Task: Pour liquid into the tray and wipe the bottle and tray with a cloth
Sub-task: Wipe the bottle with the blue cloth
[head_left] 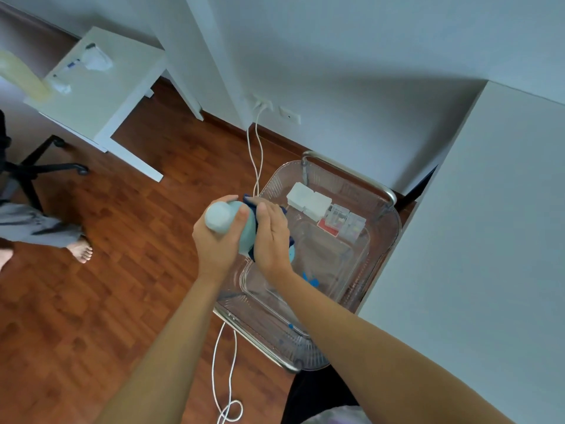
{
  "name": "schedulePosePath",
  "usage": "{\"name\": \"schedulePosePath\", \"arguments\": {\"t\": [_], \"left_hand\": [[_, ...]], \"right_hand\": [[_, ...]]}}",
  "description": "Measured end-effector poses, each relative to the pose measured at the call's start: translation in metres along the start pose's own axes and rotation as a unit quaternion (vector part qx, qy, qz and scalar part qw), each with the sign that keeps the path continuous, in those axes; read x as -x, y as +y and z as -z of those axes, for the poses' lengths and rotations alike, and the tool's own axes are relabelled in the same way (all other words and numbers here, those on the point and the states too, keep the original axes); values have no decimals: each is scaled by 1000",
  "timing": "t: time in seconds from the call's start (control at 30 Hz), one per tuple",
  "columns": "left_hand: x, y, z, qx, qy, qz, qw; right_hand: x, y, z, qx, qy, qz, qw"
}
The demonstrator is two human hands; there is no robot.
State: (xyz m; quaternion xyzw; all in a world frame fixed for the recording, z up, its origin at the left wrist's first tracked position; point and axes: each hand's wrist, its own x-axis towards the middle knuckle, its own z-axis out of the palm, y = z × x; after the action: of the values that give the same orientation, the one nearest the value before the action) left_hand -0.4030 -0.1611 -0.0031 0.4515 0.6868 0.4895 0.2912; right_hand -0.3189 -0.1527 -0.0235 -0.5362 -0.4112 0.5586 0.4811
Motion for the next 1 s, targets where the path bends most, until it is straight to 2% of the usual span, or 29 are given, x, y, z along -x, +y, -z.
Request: {"name": "schedulePosePath", "arguments": {"t": [0.17,0.2,0.3,0.37,0.43,0.5,0.57,0.67,0.73,0.83,0.9,0.93,1.0], "left_hand": [[11,33,17,114,65,49,990],[12,42,21,126,73,40,989],[13,72,30,157,73,-12,985],[13,89,32,154,72,-24,985],[17,102,30,146,76,-22,986],[22,110,26,120,82,-20,989],[28,117,25,108,85,-17,990],[30,132,33,181,96,1,979],[30,144,39,229,95,-14,969],[32,164,47,265,69,-55,960],[32,174,51,278,44,-84,956],[32,178,53,281,34,-92,955],[31,182,57,293,12,-100,951]], "right_hand": [[6,-6,9,57,-3,49,997],[3,-6,14,63,0,27,998],[-1,-5,31,20,40,-116,992],[8,-13,33,4,72,-161,984],[26,-31,23,5,95,-112,989],[48,-56,6,6,97,-15,995],[62,-81,-2,13,66,63,996],[55,-102,15,85,-2,151,985],[39,-107,37,134,-27,157,978],[16,-105,64,170,-36,73,982],[7,-101,79,140,-11,-39,989],[4,-100,88,74,-1,-127,989],[1,-95,104,-122,-44,-292,948]]}}
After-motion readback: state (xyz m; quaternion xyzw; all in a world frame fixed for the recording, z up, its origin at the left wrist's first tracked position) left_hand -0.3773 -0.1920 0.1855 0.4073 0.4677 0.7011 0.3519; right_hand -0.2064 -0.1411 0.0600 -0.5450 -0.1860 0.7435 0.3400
